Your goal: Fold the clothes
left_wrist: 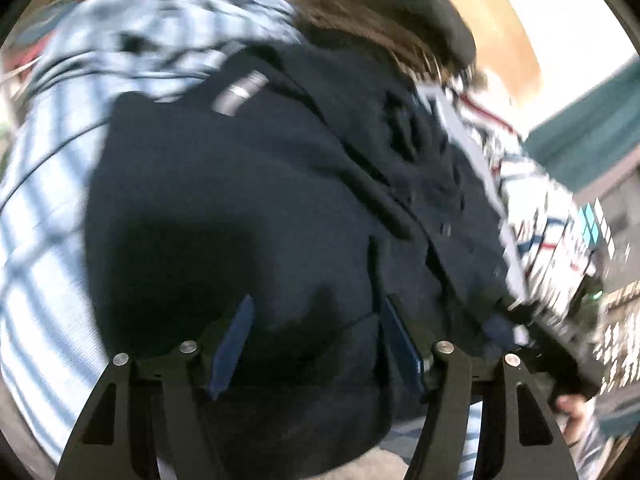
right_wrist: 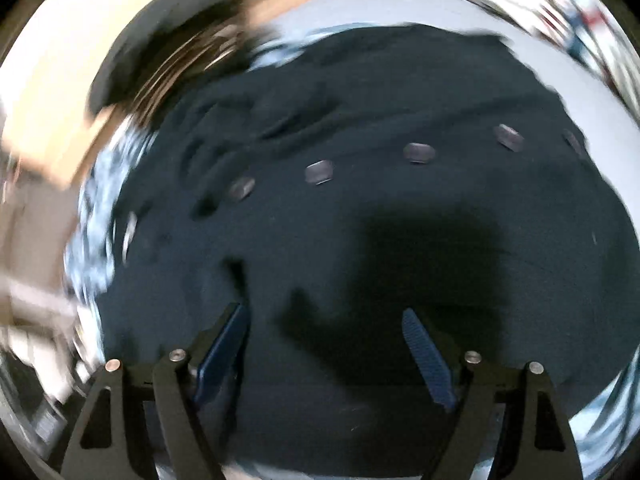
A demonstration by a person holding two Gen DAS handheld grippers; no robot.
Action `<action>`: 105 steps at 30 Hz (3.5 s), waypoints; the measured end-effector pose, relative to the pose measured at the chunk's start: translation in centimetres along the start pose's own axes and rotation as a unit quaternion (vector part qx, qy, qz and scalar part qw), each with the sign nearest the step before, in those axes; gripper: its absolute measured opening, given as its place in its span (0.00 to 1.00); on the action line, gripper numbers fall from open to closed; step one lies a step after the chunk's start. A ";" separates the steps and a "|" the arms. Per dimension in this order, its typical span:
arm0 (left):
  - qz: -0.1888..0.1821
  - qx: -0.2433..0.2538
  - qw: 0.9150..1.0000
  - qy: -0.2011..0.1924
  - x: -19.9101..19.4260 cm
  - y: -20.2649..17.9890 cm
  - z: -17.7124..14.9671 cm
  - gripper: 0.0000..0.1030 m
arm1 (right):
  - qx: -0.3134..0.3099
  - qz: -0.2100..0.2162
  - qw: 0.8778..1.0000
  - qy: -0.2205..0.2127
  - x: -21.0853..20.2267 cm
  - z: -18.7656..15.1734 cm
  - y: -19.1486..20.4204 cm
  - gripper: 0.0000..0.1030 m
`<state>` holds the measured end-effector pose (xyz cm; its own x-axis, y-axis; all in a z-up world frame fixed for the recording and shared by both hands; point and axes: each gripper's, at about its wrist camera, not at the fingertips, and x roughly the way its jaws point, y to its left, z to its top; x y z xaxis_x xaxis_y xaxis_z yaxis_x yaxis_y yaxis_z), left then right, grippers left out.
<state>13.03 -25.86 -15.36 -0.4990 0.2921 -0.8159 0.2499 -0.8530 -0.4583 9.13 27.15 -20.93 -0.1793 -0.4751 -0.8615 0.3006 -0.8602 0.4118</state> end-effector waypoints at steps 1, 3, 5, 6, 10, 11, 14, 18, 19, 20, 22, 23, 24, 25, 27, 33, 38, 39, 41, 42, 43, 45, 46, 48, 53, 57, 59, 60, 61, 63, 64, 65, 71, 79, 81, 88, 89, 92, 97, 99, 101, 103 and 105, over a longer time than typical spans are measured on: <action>-0.009 0.017 1.000 0.010 1.0 -1.1 0.4 0.65 | 0.014 0.004 1.000 0.000 -0.2 0.1 -0.9 0.81; -0.027 0.050 0.998 0.030 3.0 -3.2 1.2 0.65 | 0.031 0.009 0.999 0.004 0.0 0.0 -1.9 0.81; -0.054 0.067 0.995 0.045 4.8 -4.9 2.1 0.65 | 0.035 0.011 0.999 0.014 1.5 -0.1 -1.3 0.81; -0.057 0.078 0.994 0.054 5.7 -5.7 2.3 0.65 | 0.036 0.012 0.999 0.019 2.0 -0.2 -1.2 0.81; -0.014 0.120 0.988 0.095 8.9 -8.2 1.9 0.65 | 0.034 0.014 0.999 0.032 3.5 -0.5 -0.7 0.81; 0.003 0.125 0.987 0.098 9.4 -8.4 1.7 0.61 | 0.031 0.014 0.999 0.032 3.6 -0.5 -0.5 0.82; 0.034 0.071 0.996 0.048 6.3 -5.6 1.7 0.13 | 0.024 0.013 0.999 0.032 2.5 -1.0 -1.6 0.82; 0.076 -0.001 0.997 -0.020 2.2 -1.8 1.6 0.10 | 0.009 0.009 1.000 0.028 2.2 -1.2 -1.0 0.81; 0.086 -0.019 0.995 -0.037 1.2 -0.8 1.6 0.10 | 0.005 0.009 1.000 0.027 2.2 -1.2 -0.8 0.79; 0.096 -0.037 0.993 -0.054 0.2 0.1 1.6 0.10 | -0.002 0.012 1.000 0.025 2.1 -1.2 -0.5 0.78; 0.118 -0.073 0.986 -0.087 -2.0 2.1 1.6 0.10 | -0.014 0.021 0.999 0.023 1.9 -1.2 0.1 0.78; 0.147 -0.096 0.979 -0.099 -3.4 4.0 1.3 0.10 | -0.021 0.026 0.999 0.024 1.8 -1.3 0.4 0.78; 0.175 -0.118 0.971 -0.110 -4.7 5.8 1.0 0.10 | -0.029 0.032 0.999 0.027 1.8 -1.4 0.8 0.78; 0.193 -0.136 0.966 -0.110 -5.5 7.2 0.6 0.10 | -0.039 0.037 0.998 0.033 2.0 -1.6 1.3 0.76; 0.228 -0.174 0.952 -0.105 -6.6 10.1 -0.4 0.10 | -0.055 0.041 0.997 0.047 2.9 -2.1 2.3 0.73; 0.211 -0.274 0.936 -0.065 -6.3 14.6 -2.6 0.47 | -0.093 0.032 0.993 0.068 4.6 -3.4 3.6 0.68; 0.175 -0.329 0.922 -0.107 -8.6 16.1 -3.0 0.53 | -0.091 0.025 0.995 0.042 4.7 -1.1 2.9 0.54; 0.169 -0.331 0.921 -0.118 -9.3 16.0 -2.8 0.53 | -0.087 0.020 0.995 0.034 4.7 -0.1 2.7 0.54; 0.158 -0.336 0.918 -0.141 -10.6 15.7 -2.4 0.53 | -0.078 0.009 0.997 0.018 4.7 2.4 2.5 0.54; 0.151 -0.338 0.917 -0.151 -11.3 15.5 -2.2 0.53 | -0.075 0.004 0.997 0.012 4.9 4.0 2.5 0.54; 0.141 -0.328 0.921 -0.152 -11.4 14.9 -1.8 0.53 | -0.074 -0.001 0.997 0.008 5.1 5.2 2.6 0.55; 0.123 -0.291 0.938 -0.147 -10.6 12.7 -0.6 0.53 | -0.064 -0.008 0.998 -0.007 5.3 7.7 3.1 0.54; 0.114 -0.271 0.945 -0.144 -10.2 11.6 0.1 0.53 | -0.055 -0.006 0.998 -0.025 5.0 8.9 3.4 0.54; 0.097 -0.232 0.958 -0.136 -9.3 9.4 1.3 0.53 | -0.032 0.010 0.996 -0.080 3.4 10.0 3.9 0.58; 0.090 -0.124 0.986 -0.058 -3.3 3.8 3.2 0.53 | -0.040 0.047 0.994 -0.085 1.8 7.7 5.3 0.71; 0.159 -0.033 0.986 0.025 2.4 0.7 3.0 0.53 | -0.142 -0.001 0.990 -0.019 4.8 4.3 6.5 0.57; 0.214 -0.004 0.974 0.078 5.1 0.6 2.4 0.53 | -0.194 -0.029 0.981 -0.004 6.2 3.3 7.5 0.49; 0.227 0.005 0.970 0.085 5.7 0.7 2.0 0.53 | -0.215 -0.034 0.976 -0.003 6.6 3.2 8.3 0.48; 0.238 0.013 0.967 0.090 6.3 0.7 1.7 0.54 | -0.232 -0.033 0.972 -0.004 6.7 3.2 9.2 0.47; 0.232 -0.003 0.969 0.084 5.9 0.9 1.6 0.53 | -0.264 -0.030 0.964 -0.005 6.9 3.2 11.0 0.47; 0.226 -0.009 0.971 0.081 5.8 1.2 1.6 0.53 | -0.276 -0.025 0.961 -0.004 7.0 3.4 11.8 0.47; 0.219 -0.015 0.972 0.079 5.6 1.4 1.5 0.53 | -0.281 -0.014 0.960 0.005 7.4 3.6 12.6 0.46; 0.183 0.014 0.981 0.058 4.9 2.1 0.5 0.53 | -0.215 0.092 0.964 0.123 11.6 4.6 13.5 0.42; 0.188 0.019 0.981 0.050 5.4 1.5 0.5 0.54 | -0.010 0.126 0.973 0.191 14.6 5.6 10.9 0.48; 0.184 0.013 0.982 0.050 5.4 1.6 0.6 0.54 | -0.049 0.084 0.976 0.193 14.7 5.3 12.7 0.50; 0.174 0.004 0.984 0.045 5.7 1.5 1.0 0.55 | -0.146 -0.067 0.971 0.179 16.4 3.2 19.2 0.73; 0.174 0.003 0.984 0.044 5.7 1.4 1.0 0.55 | -0.179 -0.088 0.966 0.162 16.3 2.6 20.1 0.65; 0.169 0.006 0.985 0.038 5.7 1.3 0.9 0.55 | -0.245 -0.117 0.955 0.119 15.6 1.2 21.5 0.14; 0.160 0.008 0.987 0.033 5.8 1.1 1.0 0.55 | -0.195 -0.085 0.972 0.100 13.6 1.9 19.9 0.06; 0.159 0.007 0.987 0.032 5.9 1.0 1.1 0.55 | -0.195 -0.085 0.974 0.076 12.5 2.7 20.2 0.05; 0.158 0.007 0.987 0.032 6.1 0.9 1.2 0.55 | -0.206 -0.091 0.973 0.056 12.0 3.5 21.0 0.06; 0.155 0.003 0.987 0.033 6.2 0.8 1.4 0.55 | -0.209 -0.084 0.973 0.045 11.9 4.5 22.0 0.06; 0.149 -0.002 0.988 0.032 6.2 0.8 1.5 0.55 | -0.205 -0.071 0.976 0.034 12.3 5.4 22.9 0.06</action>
<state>8.85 -25.41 -20.30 -0.3492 0.0546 -0.9355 0.3816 -0.9035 -0.1952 8.78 0.65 -20.53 -0.1883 -0.3307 -0.9248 0.6285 -0.7641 0.1453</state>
